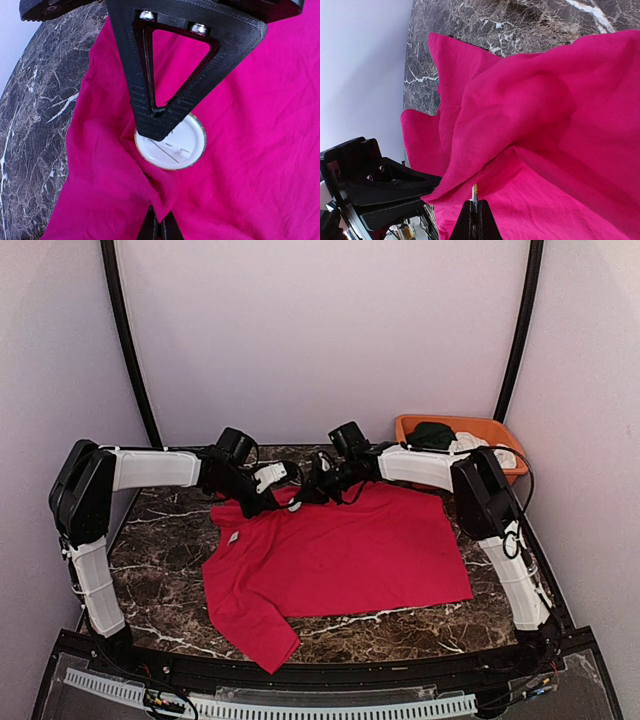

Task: Pin the brooch onto the clothing
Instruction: Cross the brooch on the flattened clothing.

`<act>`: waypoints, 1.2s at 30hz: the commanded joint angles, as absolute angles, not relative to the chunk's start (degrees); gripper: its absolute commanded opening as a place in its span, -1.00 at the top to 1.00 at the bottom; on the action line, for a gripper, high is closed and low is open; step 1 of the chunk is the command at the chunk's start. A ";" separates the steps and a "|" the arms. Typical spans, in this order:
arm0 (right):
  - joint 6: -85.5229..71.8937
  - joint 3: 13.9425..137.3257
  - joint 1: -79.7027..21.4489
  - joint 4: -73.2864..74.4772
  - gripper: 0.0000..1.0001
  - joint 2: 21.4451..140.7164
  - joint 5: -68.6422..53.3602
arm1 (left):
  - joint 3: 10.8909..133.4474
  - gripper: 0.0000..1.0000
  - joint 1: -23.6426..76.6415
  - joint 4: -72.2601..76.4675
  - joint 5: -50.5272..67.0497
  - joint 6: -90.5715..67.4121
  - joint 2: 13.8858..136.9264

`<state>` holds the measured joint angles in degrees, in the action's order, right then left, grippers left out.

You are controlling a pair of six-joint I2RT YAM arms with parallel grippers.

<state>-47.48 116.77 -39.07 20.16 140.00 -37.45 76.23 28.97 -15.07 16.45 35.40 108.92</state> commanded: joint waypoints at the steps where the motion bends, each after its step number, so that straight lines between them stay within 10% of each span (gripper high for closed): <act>1: -48.48 119.18 -40.16 19.46 1.00 142.17 -36.82 | 75.31 0.99 29.61 -15.55 16.90 35.45 106.08; 36: -53.45 115.85 -39.74 16.22 1.00 140.54 -34.29 | 75.91 0.99 30.71 -18.10 18.62 37.03 106.56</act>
<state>-53.06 117.19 -40.07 17.89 142.50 -34.52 76.23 30.15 -15.40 17.17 36.05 108.92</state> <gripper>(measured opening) 0.008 0.008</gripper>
